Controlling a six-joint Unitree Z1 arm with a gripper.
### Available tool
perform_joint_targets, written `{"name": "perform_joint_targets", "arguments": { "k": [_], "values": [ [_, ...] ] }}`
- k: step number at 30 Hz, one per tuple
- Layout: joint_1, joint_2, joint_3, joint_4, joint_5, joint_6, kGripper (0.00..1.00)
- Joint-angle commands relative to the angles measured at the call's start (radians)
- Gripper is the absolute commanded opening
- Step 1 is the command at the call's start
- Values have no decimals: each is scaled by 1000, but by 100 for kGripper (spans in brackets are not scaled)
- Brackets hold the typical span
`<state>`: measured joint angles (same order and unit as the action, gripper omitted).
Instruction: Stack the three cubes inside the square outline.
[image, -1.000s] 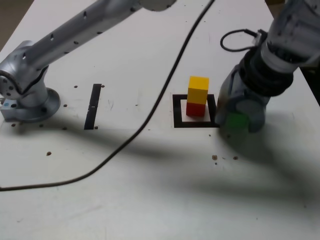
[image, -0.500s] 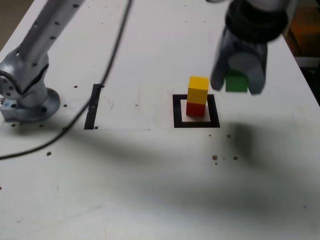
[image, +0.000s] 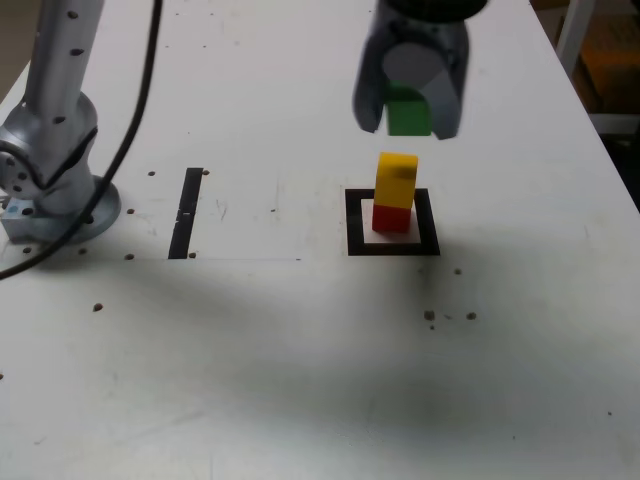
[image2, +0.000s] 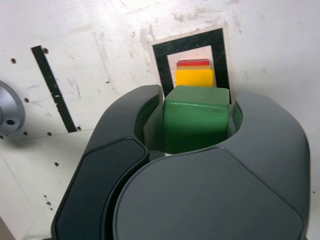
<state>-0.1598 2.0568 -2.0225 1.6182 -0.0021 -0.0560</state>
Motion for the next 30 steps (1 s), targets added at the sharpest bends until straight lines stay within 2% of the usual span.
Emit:
{"name": "perform_joint_targets", "arguments": {
  "k": [1, 4, 9, 30],
  "values": [
    [3, -12, 14, 23, -5, -2, 18],
    [3, -2, 26, 23, -34, -2, 18],
    [3, 18, 36, 23, -49, -2, 17],
    [21, 82, 39, 22, -49, 10, 16]
  ]
}}
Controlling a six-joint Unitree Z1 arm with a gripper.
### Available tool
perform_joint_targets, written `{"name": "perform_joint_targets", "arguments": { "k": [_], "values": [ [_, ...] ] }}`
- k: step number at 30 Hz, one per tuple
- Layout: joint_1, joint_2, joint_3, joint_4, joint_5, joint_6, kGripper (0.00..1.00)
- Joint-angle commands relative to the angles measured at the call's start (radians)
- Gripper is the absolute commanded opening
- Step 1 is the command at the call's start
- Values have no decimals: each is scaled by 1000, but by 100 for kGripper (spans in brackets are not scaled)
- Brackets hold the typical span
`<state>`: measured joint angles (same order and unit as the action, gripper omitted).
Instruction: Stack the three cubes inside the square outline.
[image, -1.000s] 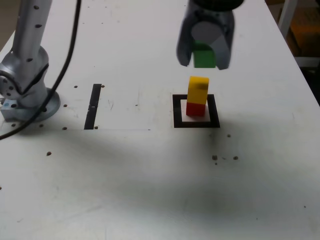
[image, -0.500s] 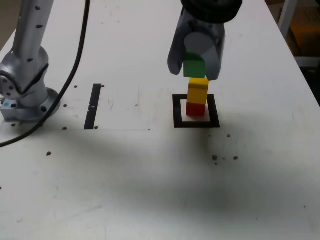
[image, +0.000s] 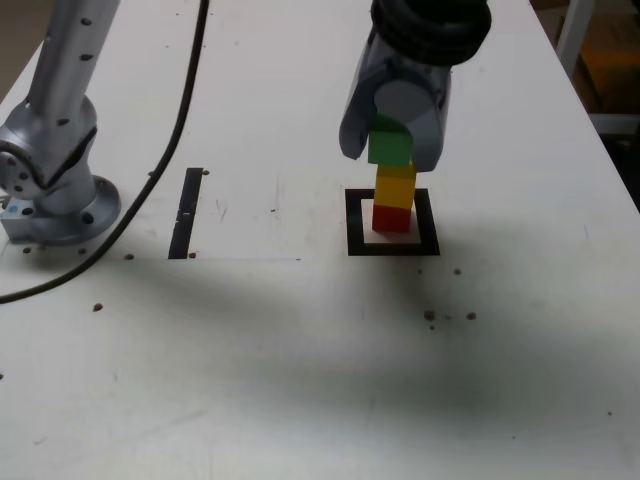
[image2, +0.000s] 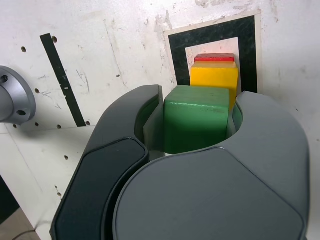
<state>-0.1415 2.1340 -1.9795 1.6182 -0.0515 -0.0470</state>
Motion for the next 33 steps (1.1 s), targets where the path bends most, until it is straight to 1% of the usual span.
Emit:
{"name": "perform_joint_targets", "arguments": {
  "k": [1, 5, 7, 16, 23, 30, 33],
  "values": [
    [4, 9, -5, 22, 0, 3, 17],
    [6, 20, -12, 21, -2, 4, 25],
    [6, 26, -17, 20, -4, 4, 27],
    [9, 52, -38, 20, -6, 4, 28],
    [15, 66, -42, 20, 4, 5, 28],
    [18, 67, -40, 20, 4, 8, 40],
    [20, 63, -35, 20, 5, 9, 41]
  ]
}}
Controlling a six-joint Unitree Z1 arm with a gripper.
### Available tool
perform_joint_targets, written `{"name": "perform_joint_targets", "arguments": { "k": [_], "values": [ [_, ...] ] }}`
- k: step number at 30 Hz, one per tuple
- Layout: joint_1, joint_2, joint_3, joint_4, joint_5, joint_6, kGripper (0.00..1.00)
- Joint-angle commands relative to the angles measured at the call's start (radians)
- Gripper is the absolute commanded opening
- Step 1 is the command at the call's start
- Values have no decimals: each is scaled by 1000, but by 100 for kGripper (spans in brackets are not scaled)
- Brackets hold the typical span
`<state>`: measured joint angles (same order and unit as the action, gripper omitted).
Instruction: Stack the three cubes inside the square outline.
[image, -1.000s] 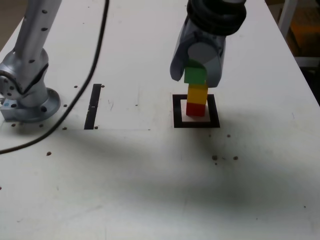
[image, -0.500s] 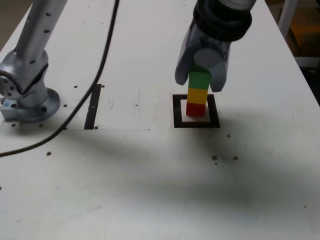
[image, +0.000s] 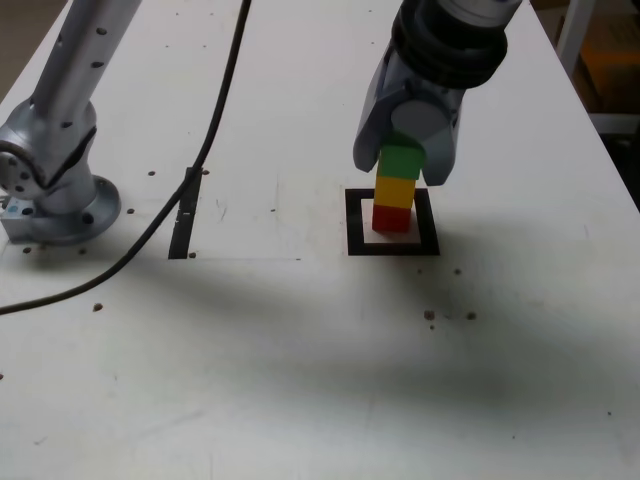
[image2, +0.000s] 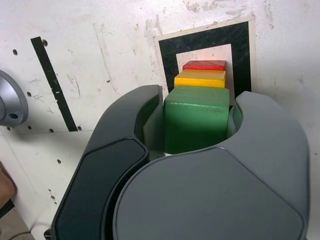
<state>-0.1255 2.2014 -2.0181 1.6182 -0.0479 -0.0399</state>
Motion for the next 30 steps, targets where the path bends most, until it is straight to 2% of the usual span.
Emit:
{"name": "perform_joint_targets", "arguments": {
  "k": [1, 4, 11, 16, 19, 25, 30],
  "values": [
    [4, -7, 6, 20, 2, 2, 41],
    [4, -13, 13, 21, 2, 2, 44],
    [5, -19, 21, 20, 1, 1, 61],
    [7, -25, 16, 20, 5, 1, 86],
    [7, -35, 16, 20, 15, 1, 97],
    [7, -84, 38, 20, 23, 0, 100],
    [4, -200, 98, 20, 22, 0, 100]
  ]
}}
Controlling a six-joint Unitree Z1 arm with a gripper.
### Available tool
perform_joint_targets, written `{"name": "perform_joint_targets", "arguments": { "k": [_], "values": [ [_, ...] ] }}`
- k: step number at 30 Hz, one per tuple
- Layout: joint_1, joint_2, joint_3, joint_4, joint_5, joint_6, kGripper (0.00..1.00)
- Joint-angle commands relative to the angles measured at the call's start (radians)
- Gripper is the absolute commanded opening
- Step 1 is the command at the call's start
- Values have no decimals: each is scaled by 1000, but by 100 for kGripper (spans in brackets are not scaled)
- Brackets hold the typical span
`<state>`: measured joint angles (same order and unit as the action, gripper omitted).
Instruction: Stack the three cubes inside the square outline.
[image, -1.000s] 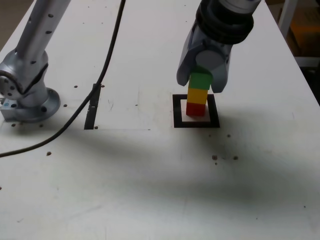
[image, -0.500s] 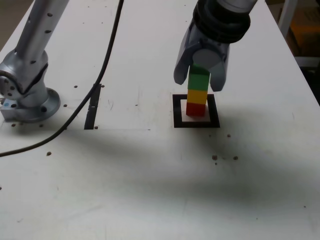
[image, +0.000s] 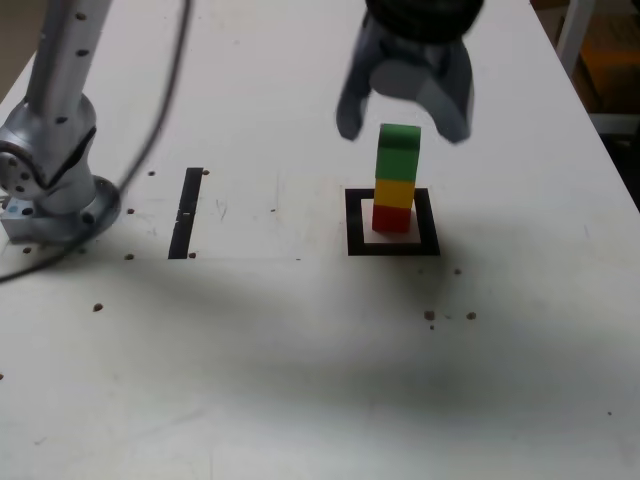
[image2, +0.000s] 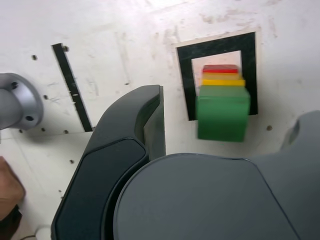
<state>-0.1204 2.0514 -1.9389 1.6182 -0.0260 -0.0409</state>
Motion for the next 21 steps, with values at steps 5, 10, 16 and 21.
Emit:
{"name": "perform_joint_targets", "arguments": {
  "k": [5, 10, 16, 21],
  "values": [
    [-4, -178, 102, 20, -7, 14, 100],
    [3, -347, 283, 19, -23, 20, 100],
    [59, -401, 510, 5, -30, 16, 100],
    [68, -385, 697, -92, -53, 16, 100]
  ]
}}
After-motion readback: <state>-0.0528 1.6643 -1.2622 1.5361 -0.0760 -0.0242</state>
